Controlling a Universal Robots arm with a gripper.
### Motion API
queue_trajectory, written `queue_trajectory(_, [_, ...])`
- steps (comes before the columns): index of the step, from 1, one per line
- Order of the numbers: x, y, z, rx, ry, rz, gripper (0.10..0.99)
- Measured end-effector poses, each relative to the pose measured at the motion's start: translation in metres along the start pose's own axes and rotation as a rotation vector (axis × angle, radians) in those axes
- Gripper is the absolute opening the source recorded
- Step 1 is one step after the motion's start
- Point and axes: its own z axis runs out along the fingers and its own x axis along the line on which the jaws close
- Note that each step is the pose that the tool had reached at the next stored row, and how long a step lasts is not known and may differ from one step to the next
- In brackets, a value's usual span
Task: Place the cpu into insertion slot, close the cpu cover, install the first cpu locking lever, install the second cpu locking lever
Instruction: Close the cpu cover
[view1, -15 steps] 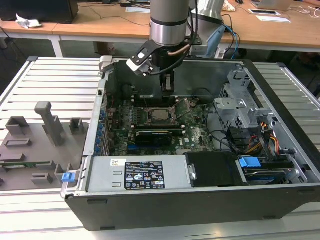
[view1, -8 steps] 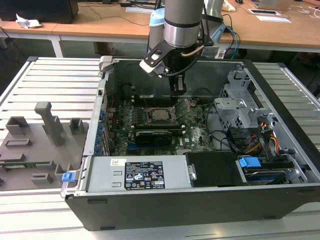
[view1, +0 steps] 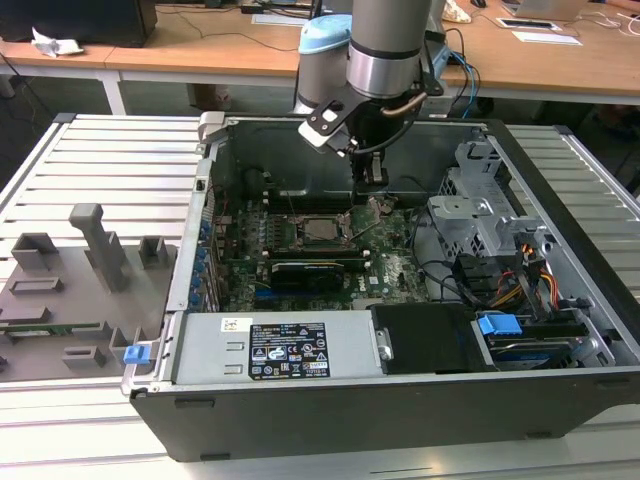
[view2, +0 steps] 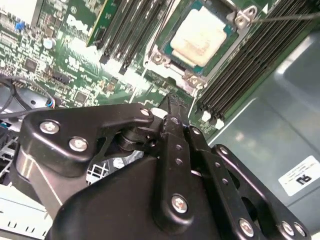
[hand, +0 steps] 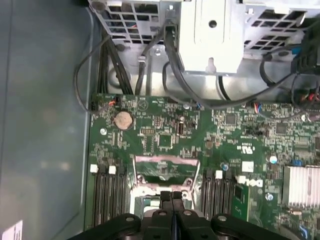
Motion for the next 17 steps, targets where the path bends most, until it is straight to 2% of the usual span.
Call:
queue_trajectory(4, [0.0007, 0.0061, 0.0017, 0.002, 0.0008, -0.031, 0.106])
queue_trajectory(9, [0.0028, 0.0161, 0.0036, 0.003, 0.0009, -0.031, 0.106])
queue_trajectory(11, [0.0028, 0.0236, 0.0044, 0.003, 0.0008, -0.03, 0.106])
queue_trajectory(17, [0.0028, 0.0298, 0.0064, 0.003, 0.0005, -0.009, 0.106])
